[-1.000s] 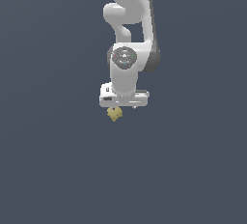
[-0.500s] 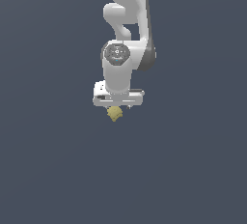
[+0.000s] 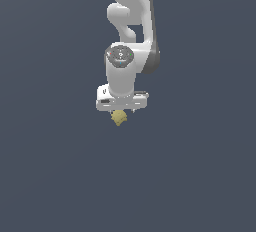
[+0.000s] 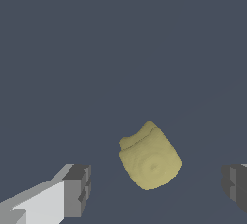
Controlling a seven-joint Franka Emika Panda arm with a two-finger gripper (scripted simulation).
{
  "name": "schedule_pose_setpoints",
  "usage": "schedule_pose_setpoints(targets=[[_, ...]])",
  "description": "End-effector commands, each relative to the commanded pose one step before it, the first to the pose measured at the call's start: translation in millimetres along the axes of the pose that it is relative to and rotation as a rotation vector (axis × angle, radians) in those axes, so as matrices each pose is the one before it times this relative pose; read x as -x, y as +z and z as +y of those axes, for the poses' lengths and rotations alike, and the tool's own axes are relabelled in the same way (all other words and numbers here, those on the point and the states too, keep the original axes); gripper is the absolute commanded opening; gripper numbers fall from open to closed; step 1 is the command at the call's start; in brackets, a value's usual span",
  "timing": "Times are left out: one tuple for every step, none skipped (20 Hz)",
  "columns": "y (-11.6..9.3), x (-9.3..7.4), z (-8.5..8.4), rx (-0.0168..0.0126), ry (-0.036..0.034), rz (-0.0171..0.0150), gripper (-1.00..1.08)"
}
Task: Pick up the object and move it to a goal position.
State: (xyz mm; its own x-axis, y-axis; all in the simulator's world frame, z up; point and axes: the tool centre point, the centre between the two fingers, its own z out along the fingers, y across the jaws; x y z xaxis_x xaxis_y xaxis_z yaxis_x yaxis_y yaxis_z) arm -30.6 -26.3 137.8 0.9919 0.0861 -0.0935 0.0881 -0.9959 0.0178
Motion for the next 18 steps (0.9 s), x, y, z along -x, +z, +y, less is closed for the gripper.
schedule_pose_setpoints(targets=[[2.85, 1.54, 1.17, -0.00067, -0.02862, 0.00412, 1.0], [1.34, 0.76, 0.52, -0.00027, -0.01417, 0.00214, 1.0], [1.45, 0.85, 0.54, -0.00027, -0.0154, 0.00233, 1.0], [1.56, 0.94, 0.54, -0.00027, -0.01664, 0.00252, 1.0], [1.66, 1.03, 0.55, -0.00024, -0.01787, 0.00272, 1.0], [1.75, 1.13, 0.56, -0.0002, -0.01912, 0.00292, 1.0], [1.85, 1.23, 0.56, -0.00016, -0.02038, 0.00313, 1.0], [1.95, 1.34, 0.54, -0.00011, -0.02166, 0.00333, 1.0], [2.04, 1.45, 0.52, -0.00004, -0.02294, 0.00354, 1.0], [2.12, 1.56, 0.49, 0.00004, -0.0242, 0.00375, 1.0], [2.14, 1.63, 0.43, 0.00013, -0.02481, 0.00386, 1.0], [2.11, 1.67, 0.36, 0.00022, -0.02483, 0.00387, 1.0], [2.08, 1.69, 0.29, 0.00031, -0.02484, 0.00388, 1.0], [2.05, 1.72, 0.21, 0.0004, -0.02486, 0.00389, 1.0], [2.02, 1.74, 0.14, 0.00049, -0.02486, 0.00389, 1.0], [1.99, 1.76, 0.07, 0.00058, -0.02487, 0.00389, 1.0], [1.95, 1.77, 0.0, 0.00067, -0.02471, 0.00387, 1.0], [1.83, 1.7, -0.08, 0.00072, -0.02362, 0.0037, 1.0]])
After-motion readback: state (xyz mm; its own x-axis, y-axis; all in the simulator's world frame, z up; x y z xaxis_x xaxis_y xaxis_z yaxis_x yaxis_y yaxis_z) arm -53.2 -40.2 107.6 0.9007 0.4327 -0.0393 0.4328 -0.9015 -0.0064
